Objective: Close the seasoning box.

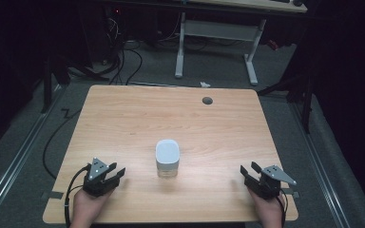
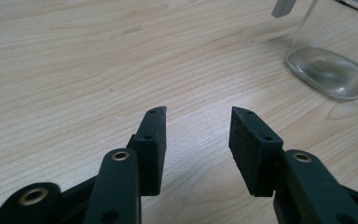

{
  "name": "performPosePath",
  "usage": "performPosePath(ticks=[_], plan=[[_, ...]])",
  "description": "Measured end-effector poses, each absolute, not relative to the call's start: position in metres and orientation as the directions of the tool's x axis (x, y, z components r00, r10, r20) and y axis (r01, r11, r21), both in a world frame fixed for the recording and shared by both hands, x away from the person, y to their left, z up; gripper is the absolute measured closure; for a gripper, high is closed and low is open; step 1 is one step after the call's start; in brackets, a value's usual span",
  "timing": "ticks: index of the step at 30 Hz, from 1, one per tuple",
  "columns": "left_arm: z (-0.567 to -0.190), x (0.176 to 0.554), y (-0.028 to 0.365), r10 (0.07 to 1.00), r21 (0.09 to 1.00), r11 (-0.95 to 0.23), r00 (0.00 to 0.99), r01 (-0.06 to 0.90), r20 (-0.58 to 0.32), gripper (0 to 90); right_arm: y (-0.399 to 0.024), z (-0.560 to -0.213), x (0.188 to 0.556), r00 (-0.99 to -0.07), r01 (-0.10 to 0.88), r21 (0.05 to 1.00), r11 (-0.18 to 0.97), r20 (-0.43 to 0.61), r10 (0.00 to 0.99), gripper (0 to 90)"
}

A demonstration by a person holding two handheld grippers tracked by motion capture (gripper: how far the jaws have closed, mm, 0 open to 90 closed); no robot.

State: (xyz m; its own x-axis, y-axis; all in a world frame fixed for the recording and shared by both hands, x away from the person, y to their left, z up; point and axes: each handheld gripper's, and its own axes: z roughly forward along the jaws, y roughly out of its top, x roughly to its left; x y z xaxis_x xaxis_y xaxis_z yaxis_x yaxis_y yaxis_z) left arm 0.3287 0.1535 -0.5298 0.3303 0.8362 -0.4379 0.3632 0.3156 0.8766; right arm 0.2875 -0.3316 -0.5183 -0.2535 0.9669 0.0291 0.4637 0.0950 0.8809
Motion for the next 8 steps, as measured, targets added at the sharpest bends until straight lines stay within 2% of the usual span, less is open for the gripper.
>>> performPosePath(ticks=[8], plan=[[-0.5277, 0.3257, 0.1616, 0.825, 0.865, 0.358, 0.314, 0.352, -0.47, 57.0, -0.3223, -0.5177, 0.2927, -0.278, 0.461, 0.88, 0.116, 0.019, 0.96, 48.0]])
